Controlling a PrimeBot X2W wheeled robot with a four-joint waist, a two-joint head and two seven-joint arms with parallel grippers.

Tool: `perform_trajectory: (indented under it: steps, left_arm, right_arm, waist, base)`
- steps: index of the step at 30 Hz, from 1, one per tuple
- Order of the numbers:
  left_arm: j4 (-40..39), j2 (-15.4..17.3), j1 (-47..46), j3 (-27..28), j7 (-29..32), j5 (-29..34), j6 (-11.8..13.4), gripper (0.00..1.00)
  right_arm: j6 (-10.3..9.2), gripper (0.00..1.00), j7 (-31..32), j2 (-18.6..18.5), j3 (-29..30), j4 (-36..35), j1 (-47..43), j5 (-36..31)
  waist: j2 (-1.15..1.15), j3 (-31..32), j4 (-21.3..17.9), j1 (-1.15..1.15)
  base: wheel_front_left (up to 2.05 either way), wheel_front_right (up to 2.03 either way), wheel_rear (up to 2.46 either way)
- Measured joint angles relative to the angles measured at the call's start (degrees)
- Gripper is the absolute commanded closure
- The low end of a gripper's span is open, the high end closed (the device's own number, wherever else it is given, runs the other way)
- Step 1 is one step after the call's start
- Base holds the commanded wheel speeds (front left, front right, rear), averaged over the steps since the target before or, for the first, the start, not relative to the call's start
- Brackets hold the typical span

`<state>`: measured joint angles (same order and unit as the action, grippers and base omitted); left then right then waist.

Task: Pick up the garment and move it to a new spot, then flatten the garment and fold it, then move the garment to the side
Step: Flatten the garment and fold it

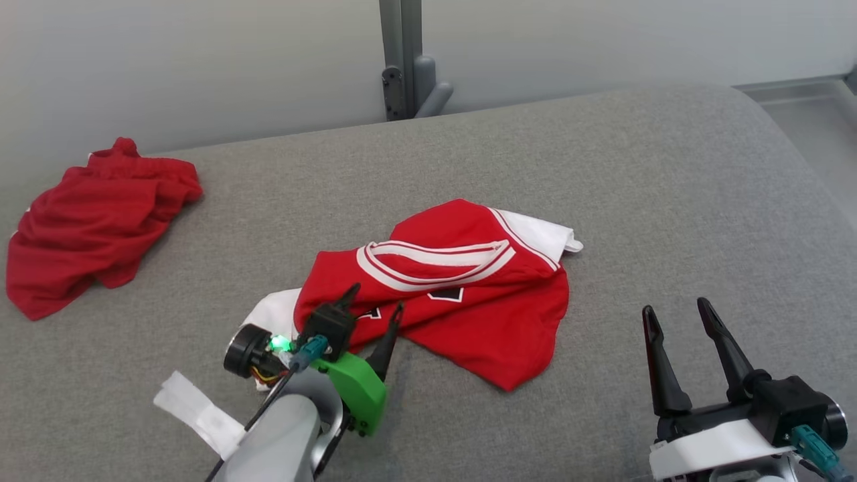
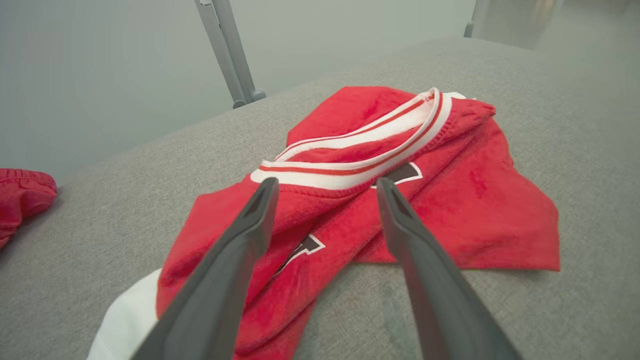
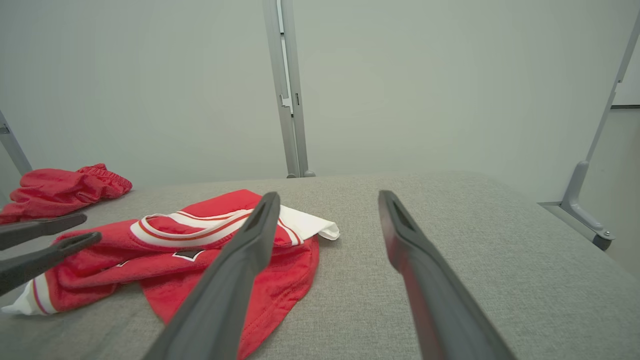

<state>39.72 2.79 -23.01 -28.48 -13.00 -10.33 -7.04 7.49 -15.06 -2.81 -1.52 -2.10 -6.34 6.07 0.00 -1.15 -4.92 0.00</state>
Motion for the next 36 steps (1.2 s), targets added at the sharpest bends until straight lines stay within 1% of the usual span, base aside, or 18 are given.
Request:
perform_trajectory:
  steps: [2,6,12,13,14,15,18,21,25,27,29,32,34,36]
  left_arm:
    - [2.99,0.02,-2.67,-0.18,-0.21,0.62,0.36,0.0]
    - [8.71,0.54,-7.31,-0.18,-0.59,1.96,1.89,0.0]
    - [16.44,1.53,-12.18,-0.58,-0.07,2.68,2.11,0.0]
    - [17.5,1.52,-12.88,-0.59,0.35,2.65,2.11,0.15]
    - [19.47,1.34,-13.89,-0.65,1.36,2.16,1.86,0.75]
    - [20.19,1.33,-14.33,-0.74,1.42,2.0,1.65,1.0]
    - [20.65,1.19,-15.77,-0.54,0.33,1.43,1.67,1.0]
    - [19.51,0.81,-16.61,0.15,-1.2,0.25,2.61,1.0]
    - [15.69,0.34,-16.64,1.26,-1.79,-1.82,3.05,1.0]
    - [12.89,0.19,-16.64,2.59,-1.96,-4.16,4.02,1.0]
    - [10.13,0.07,-16.65,3.66,-2.03,-5.27,5.98,1.0]
    - [8.14,-0.01,-16.68,6.41,-2.04,-6.76,9.78,1.0]
    - [8.31,0.21,-16.73,9.39,-2.04,-7.89,12.11,1.0]
    - [9.78,1.6,-16.79,12.14,-2.04,-8.89,14.08,1.0]
  right_arm:
    - [0.0,0.0,0.01,0.0,-0.02,-0.16,0.75,0.0]
    - [0.0,0.0,0.01,-0.01,-0.12,-0.52,2.01,0.09]
    - [0.0,0.0,0.01,0.0,-0.27,-0.57,3.37,0.69]
    - [0.0,0.0,0.0,0.0,-0.24,-0.57,3.5,0.81]
    - [0.0,0.0,0.0,-0.01,-0.19,-0.56,3.7,0.89]
    - [0.0,0.0,0.0,0.0,-0.15,-0.56,3.8,0.92]
    - [0.0,0.0,0.01,0.01,-0.01,-0.56,4.09,1.25]
    - [0.0,0.0,0.0,0.0,0.35,-0.49,4.16,1.35]
    - [0.0,0.0,0.0,-0.01,0.73,-0.45,4.2,1.42]
    - [0.0,0.0,0.0,0.0,0.7,-0.43,4.2,1.42]
    - [0.0,0.0,0.0,0.0,0.57,-0.41,4.23,1.43]
    - [0.0,0.0,0.01,0.0,0.25,-0.43,4.38,1.43]
    - [0.0,0.0,0.0,0.0,0.09,-0.51,4.74,1.45]
    - [0.0,0.0,0.01,-0.01,-0.13,-0.54,5.1,1.55]
  waist:
    - [0.0,-1.1,-0.72,0.0]
    - [0.0,-3.49,-2.12,0.0]
    - [0.0,-6.64,-4.03,0.0]
    - [0.0,-7.06,-4.3,0.0]
    - [0.0,-7.77,-4.82,0.0]
    - [0.0,-8.04,-5.05,0.0]
    - [0.0,-8.57,-5.51,0.0]
    - [0.0,-8.56,-5.39,0.0]
    - [0.0,-8.18,-4.77,0.0]
    - [0.0,-7.98,-4.41,0.0]
    - [0.0,-7.84,-4.11,0.0]
    - [0.0,-8.0,-4.06,0.0]
    - [0.0,-8.35,-4.2,0.0]
    - [0.0,-8.78,-4.42,0.0]
  base:
    - [0.0,0.0,0.0]
    - [0.0,0.0,0.0]
    - [0.0,0.0,0.0]
    - [0.0,0.0,0.0]
    - [0.0,0.0,0.0]
    - [0.0,0.0,0.0]
    - [0.0,0.0,0.0]
    - [0.0,0.0,0.0]
    - [0.0,0.0,0.0]
    - [0.0,0.0,0.0]
    - [0.0,0.0,0.0]
    - [0.0,0.0,0.0]
    - [0.0,0.0,0.0]
    - [0.0,0.0,0.0]
